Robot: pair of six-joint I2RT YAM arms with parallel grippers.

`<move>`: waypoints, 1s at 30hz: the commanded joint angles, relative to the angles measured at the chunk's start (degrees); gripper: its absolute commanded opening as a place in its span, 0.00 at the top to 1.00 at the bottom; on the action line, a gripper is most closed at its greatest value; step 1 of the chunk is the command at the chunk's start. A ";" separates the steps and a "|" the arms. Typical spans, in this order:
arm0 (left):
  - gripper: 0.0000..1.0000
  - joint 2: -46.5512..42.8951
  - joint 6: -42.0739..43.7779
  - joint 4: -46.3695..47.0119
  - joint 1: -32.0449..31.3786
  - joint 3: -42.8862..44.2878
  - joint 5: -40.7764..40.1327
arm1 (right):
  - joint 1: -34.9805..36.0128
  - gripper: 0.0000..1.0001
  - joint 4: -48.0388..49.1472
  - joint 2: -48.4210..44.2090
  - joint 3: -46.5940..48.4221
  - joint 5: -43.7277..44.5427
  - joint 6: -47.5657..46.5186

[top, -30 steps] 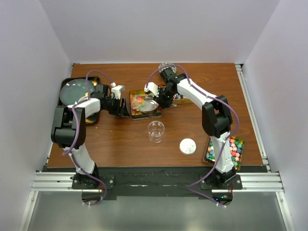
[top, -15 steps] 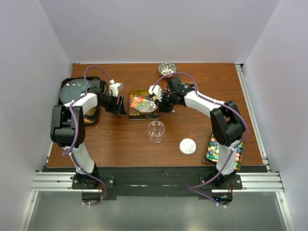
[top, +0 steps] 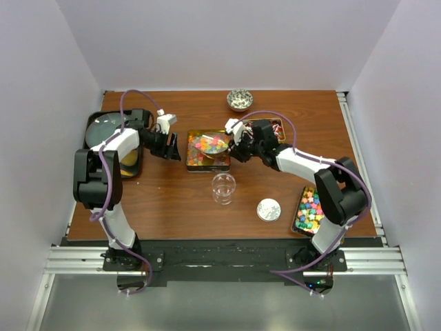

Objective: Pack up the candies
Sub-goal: Scoop the fake candies from the storage box.

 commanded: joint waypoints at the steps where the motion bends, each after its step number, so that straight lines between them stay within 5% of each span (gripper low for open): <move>1: 0.32 0.88 1.19 0.20 0.50 3.28 1.88 | -1.35 1.00 5.46 -6.22 2.06 1.24 3.70; 17: 0.32 1.85 -0.48 2.14 1.03 6.19 2.06 | -4.08 1.00 1.06 -7.55 4.97 -1.05 2.12; 30: 0.32 1.32 -1.45 3.28 1.03 6.37 2.84 | -3.11 1.00 -8.79 -5.18 5.67 -6.59 -9.56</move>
